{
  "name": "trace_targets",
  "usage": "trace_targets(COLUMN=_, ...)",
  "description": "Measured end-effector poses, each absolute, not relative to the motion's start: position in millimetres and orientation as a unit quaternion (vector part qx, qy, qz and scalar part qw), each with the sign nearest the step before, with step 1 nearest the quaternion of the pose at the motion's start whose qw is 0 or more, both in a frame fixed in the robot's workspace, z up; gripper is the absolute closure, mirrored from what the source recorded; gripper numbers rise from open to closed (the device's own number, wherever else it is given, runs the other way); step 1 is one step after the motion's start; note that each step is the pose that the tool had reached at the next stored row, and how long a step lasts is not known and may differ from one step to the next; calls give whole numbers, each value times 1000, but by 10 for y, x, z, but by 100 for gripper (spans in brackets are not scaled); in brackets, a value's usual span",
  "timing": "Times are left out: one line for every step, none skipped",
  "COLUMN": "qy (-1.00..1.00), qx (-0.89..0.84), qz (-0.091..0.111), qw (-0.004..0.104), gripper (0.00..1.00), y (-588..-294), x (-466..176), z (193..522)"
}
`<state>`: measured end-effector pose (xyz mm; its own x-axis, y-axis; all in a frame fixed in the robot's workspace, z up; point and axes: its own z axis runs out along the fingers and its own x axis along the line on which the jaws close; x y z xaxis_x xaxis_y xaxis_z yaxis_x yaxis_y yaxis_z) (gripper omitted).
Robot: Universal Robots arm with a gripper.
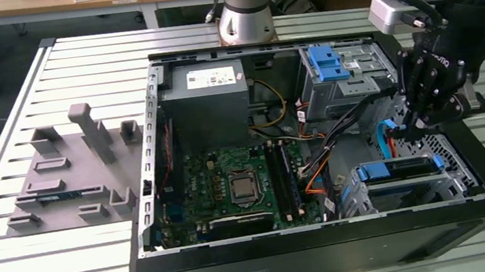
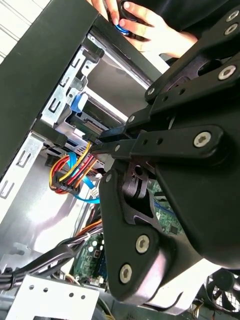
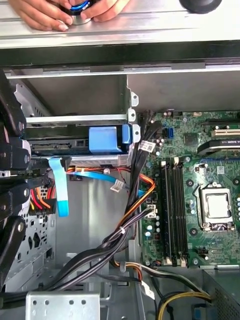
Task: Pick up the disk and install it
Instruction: 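Insert the first disk wire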
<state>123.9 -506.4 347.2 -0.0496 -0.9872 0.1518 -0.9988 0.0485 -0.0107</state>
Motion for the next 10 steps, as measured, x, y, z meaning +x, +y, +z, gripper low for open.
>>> trace_targets(qy=-722, qx=687, qz=56, qw=52, gripper=84, y=-5076, x=1239, z=3462)
trace_targets(qy=-722, qx=688, qz=55, qw=53, gripper=84, y=-5092, x=1239, z=3451)
trace_targets(qy=-722, qx=688, qz=54, qw=53, gripper=84, y=-5107, x=1238, z=3440)
trace_targets(qy=-722, qx=688, qz=54, qw=53, gripper=84, y=-5115, x=1238, z=3432)
trace_targets(qy=-722, qx=688, qz=53, qw=53, gripper=84, y=-5118, x=1238, z=3426)
trace_targets(qy=-722, qx=688, qz=53, qw=53, gripper=84, y=-5117, x=1239, z=3427)
trace_targets(qy=-722, qx=688, qz=53, qw=53, gripper=84, y=-5117, x=1239, z=3427)
trace_targets(qy=-722, qx=688, qz=53, qw=53, gripper=84, y=-5118, x=1239, z=3427)
trace_targets(qy=-722, qx=688, qz=53, qw=53, gripper=84, y=-5118, x=1239, z=3427)
trace_targets(qy=-722, qx=688, qz=53, qw=53, gripper=84, y=-5119, x=1239, z=3425)
